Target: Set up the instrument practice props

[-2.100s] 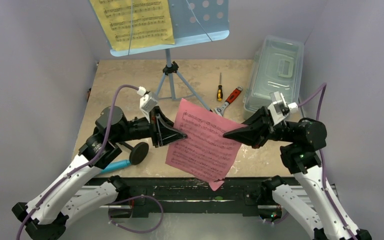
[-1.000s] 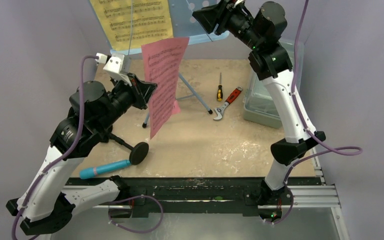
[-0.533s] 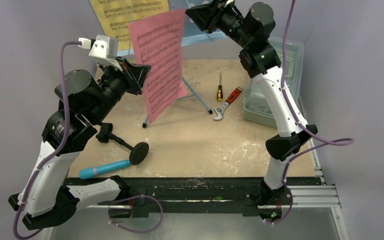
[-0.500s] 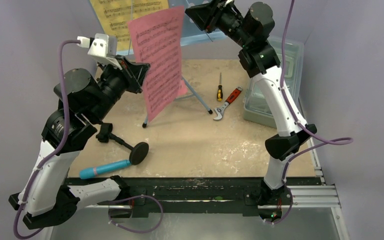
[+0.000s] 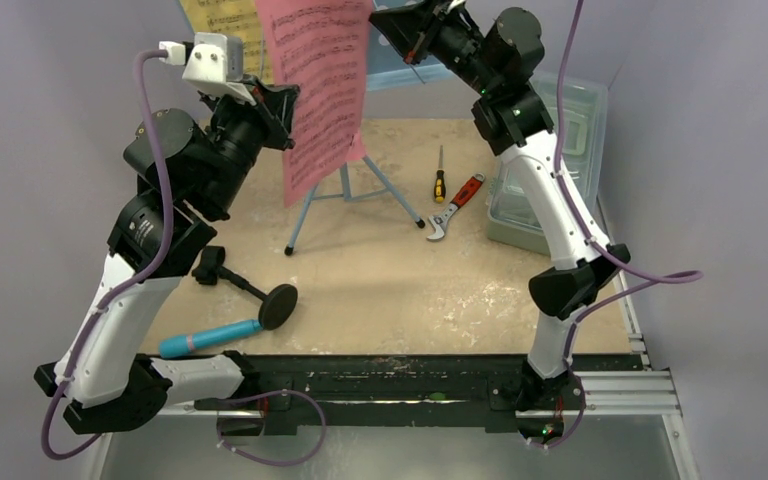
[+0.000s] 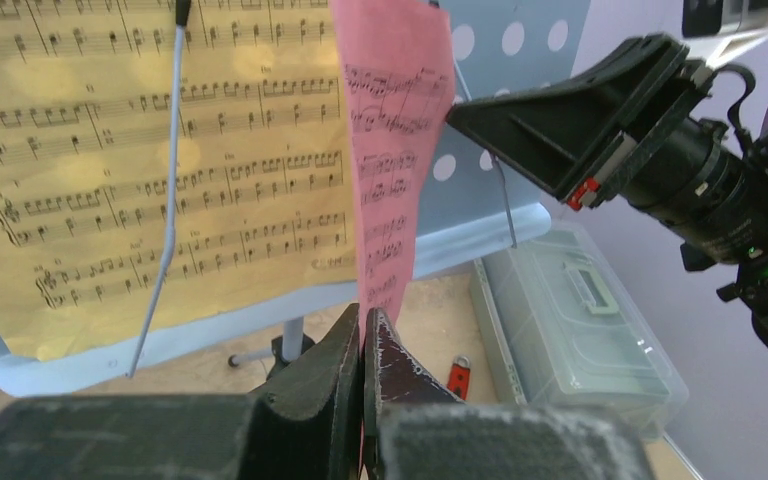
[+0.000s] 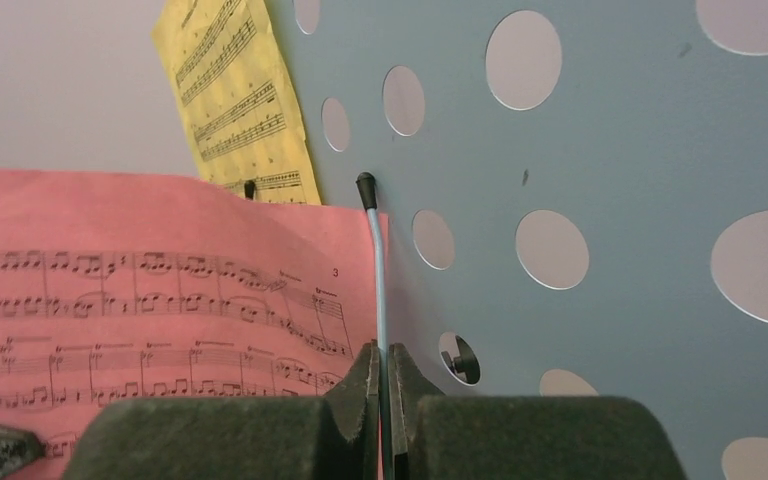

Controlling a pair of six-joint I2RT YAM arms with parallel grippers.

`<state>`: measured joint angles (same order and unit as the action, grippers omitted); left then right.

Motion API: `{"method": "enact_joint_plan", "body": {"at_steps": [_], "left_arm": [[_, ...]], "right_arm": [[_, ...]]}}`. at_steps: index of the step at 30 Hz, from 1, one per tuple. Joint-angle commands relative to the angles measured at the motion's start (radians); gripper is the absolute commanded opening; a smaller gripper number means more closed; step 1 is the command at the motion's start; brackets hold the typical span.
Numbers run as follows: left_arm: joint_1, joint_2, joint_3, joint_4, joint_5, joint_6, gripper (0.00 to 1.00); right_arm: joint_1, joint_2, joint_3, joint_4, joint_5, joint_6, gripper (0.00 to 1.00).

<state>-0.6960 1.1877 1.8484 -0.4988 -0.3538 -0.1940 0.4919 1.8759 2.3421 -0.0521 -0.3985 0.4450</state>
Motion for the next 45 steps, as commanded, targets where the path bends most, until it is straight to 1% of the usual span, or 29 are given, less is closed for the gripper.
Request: {"method": "enact_joint_plan", "body": {"at_steps": [1, 5, 7, 13, 15, 18, 21, 30, 35, 39, 45], "left_arm": [[0.001, 0.005, 0.010, 0.197, -0.050, 0.074, 0.00], [0.001, 0.020, 0.028, 0.250, -0.133, 0.104, 0.00], [0.000, 0.023, 0.037, 0.266, -0.151, 0.120, 0.00], [0.000, 0.005, -0.012, 0.356, -0.159, 0.140, 0.00], [0.000, 0.002, -0.030, 0.385, -0.139, 0.138, 0.00], [0.000, -0.005, -0.069, 0.452, -0.136, 0.139, 0.00], [0.000, 0.003, -0.095, 0.534, -0.150, 0.154, 0.00], [0.000, 0.055, -0.100, 0.713, -0.216, 0.149, 0.00], [0.000, 0.106, -0.064, 0.771, -0.180, 0.104, 0.00], [0.000, 0.138, -0.031, 0.786, -0.119, 0.053, 0.00], [0.001, 0.163, -0.054, 0.881, -0.108, 0.025, 0.00]], "right_arm": [[0.004, -0.084, -0.078, 0.161, 0.010, 0.055, 0.00], [0.002, -0.127, -0.147, 0.239, 0.036, 0.066, 0.00], [0.001, -0.139, -0.173, 0.282, 0.027, 0.075, 0.00], [-0.012, -0.168, -0.280, 0.454, -0.009, 0.111, 0.00], [-0.029, -0.174, -0.324, 0.530, -0.023, 0.158, 0.00], [-0.051, -0.169, -0.352, 0.596, -0.048, 0.224, 0.00], [-0.053, -0.172, -0.359, 0.612, -0.052, 0.231, 0.00], [-0.056, -0.184, -0.360, 0.638, -0.060, 0.241, 0.00], [-0.056, -0.181, -0.344, 0.625, -0.069, 0.237, 0.00], [-0.056, -0.181, -0.345, 0.620, -0.077, 0.232, 0.00], [-0.055, -0.179, -0.345, 0.608, -0.078, 0.227, 0.00]]}}
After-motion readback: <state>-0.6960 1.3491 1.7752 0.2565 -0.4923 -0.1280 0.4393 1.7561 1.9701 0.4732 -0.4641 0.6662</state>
